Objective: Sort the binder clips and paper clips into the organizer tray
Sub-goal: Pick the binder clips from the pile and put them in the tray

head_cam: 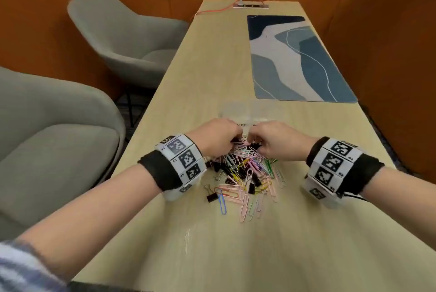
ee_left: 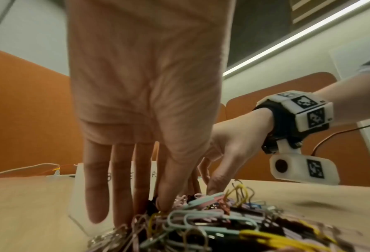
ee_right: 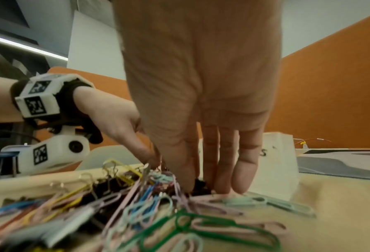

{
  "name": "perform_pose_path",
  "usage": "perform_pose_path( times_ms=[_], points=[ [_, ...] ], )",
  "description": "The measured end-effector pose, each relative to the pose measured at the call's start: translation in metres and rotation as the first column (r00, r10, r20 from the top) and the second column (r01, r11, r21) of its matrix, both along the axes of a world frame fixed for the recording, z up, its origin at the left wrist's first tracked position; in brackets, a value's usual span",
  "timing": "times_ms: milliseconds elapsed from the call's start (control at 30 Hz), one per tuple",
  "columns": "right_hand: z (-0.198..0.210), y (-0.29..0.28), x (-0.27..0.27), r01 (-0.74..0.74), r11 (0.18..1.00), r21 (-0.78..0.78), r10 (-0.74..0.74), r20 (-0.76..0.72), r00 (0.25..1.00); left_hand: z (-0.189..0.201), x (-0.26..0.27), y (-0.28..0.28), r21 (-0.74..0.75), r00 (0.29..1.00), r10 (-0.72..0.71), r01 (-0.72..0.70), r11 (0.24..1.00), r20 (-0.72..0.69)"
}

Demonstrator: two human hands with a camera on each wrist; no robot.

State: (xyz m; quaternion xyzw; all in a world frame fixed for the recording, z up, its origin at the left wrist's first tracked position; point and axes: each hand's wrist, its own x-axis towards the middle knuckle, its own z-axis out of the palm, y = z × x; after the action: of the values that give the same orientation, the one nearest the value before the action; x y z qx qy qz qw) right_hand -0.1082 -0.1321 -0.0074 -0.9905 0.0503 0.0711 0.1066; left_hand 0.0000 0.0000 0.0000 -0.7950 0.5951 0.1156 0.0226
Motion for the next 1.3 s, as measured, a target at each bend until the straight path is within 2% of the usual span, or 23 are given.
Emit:
perform_pose_path(
  times_ms=[200, 333, 533, 633, 733, 800, 933, 1067, 1200, 1300],
  points=[
    [-0.001, 0.015, -0.010, 0.116, 0.993, 0.027, -0.117, 0.008, 0.993, 0.002, -0.004, 0.001, -0.025, 0.999, 0.042, -0.041, 0.999, 0.026],
    [0.002, 0.016, -0.014, 0.188, 0.973, 0.133, -0.194, 0.033, 0.981, 0.002, 0.002, 0.005, -0.092, 0.992, 0.104, -0.110, 0.990, -0.074],
    [0.005, 0.009, -0.027, 0.323, 0.842, 0.432, -0.420, 0.148, 0.895, 0.005, 0.007, 0.013, -0.133, 0.971, 0.155, -0.181, 0.975, -0.183],
    [0.008, 0.006, -0.029, 0.350, 0.812, 0.467, -0.464, 0.155, 0.872, 0.002, 0.014, 0.013, -0.136, 0.968, 0.146, -0.176, 0.975, -0.206],
    [0.011, 0.002, -0.027, 0.350, 0.835, 0.426, -0.458, 0.184, 0.870, -0.001, 0.019, 0.013, -0.177, 0.972, 0.103, -0.143, 0.974, -0.213],
    [0.012, 0.001, -0.026, 0.335, 0.872, 0.357, -0.414, 0.172, 0.894, 0.000, 0.019, 0.015, -0.160, 0.966, 0.096, -0.137, 0.978, -0.238],
    [0.002, 0.003, -0.020, 0.269, 0.962, 0.042, -0.271, 0.047, 0.961, 0.005, 0.023, 0.015, -0.179, 0.958, 0.114, -0.165, 0.970, -0.265],
    [-0.011, 0.008, -0.014, 0.199, 0.961, -0.193, -0.203, -0.002, 0.979, 0.008, 0.024, 0.017, -0.143, 0.925, 0.148, -0.209, 0.967, -0.349],
    [-0.014, 0.009, -0.010, 0.180, 0.960, -0.216, -0.179, 0.023, 0.984, 0.009, 0.024, 0.019, -0.084, 0.917, 0.174, -0.217, 0.972, -0.358],
    [-0.010, 0.009, -0.009, 0.180, 0.967, -0.179, -0.183, -0.003, 0.983, 0.010, 0.024, 0.021, -0.130, 0.936, 0.152, -0.202, 0.971, -0.319]
  ],
)
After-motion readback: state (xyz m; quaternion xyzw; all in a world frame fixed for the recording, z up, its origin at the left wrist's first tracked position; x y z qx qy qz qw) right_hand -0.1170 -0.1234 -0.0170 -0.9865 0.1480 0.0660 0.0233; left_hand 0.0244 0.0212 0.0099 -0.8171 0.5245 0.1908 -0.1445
